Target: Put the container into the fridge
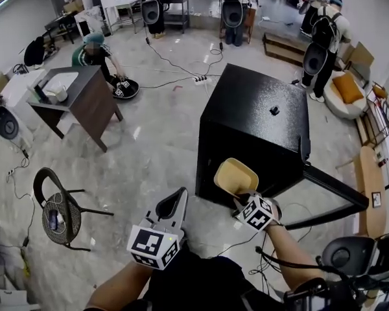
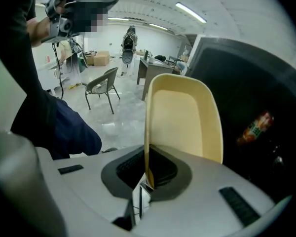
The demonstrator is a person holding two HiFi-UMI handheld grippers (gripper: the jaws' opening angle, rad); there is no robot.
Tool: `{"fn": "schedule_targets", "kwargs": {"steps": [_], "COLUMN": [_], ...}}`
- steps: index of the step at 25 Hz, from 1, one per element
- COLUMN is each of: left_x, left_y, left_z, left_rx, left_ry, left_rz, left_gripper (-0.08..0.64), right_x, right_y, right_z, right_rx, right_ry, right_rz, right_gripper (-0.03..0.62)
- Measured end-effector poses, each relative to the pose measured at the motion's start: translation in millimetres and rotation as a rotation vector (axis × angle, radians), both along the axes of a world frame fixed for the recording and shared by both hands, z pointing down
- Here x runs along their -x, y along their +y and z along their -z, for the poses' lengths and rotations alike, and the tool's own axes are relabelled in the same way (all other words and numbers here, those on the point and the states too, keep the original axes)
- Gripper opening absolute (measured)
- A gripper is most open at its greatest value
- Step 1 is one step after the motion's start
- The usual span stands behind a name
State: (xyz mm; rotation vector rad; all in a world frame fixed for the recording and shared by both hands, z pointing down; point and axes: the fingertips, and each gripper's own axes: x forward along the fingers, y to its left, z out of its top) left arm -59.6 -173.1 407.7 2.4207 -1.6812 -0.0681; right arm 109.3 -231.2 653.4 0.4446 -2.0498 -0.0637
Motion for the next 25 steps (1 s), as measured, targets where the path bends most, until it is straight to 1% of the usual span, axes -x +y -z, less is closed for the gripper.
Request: {"fn": "schedule_targets", "kwargs": {"steps": [7, 14, 18, 22, 25], "left_x": [25.2, 29.0, 34.8, 32.8, 30.9], "left_y": [-16.7, -33.1, -42.3, -47.9, -50.5], "left_z": [-10.4, -20.1, -25.3, -32.7, -37.5], "left_rx": [0.006, 0.008, 0.002, 0.001, -0.003], "left_ry": [-0.022, -0.035, -0.036, -0.039, -0.031], "left_rz": [-0.006, -0.043, -0.041, -0.058, -0.062], "left_gripper": [0.008, 0.008, 0.008, 0.008, 0.008], "right_x": [9.6, 7.2, 5.7, -1.7, -4.4], "right_y": [-36.4, -73.3, -100.8, -122.8, -134.9], "right_z": [-30.9, -63.0, -77.2, -92.3, -102.0], "right_rx": [0.032, 0.065, 0.066, 0.074, 0.079], "right_ry": [0.037, 0.091, 0.116, 0.143, 0.158], "right_rz": [-0.043, -0.068, -0.096, -0.131, -0.138], "right_gripper": [0.017, 0.017, 0.017, 0.017, 0.017]}}
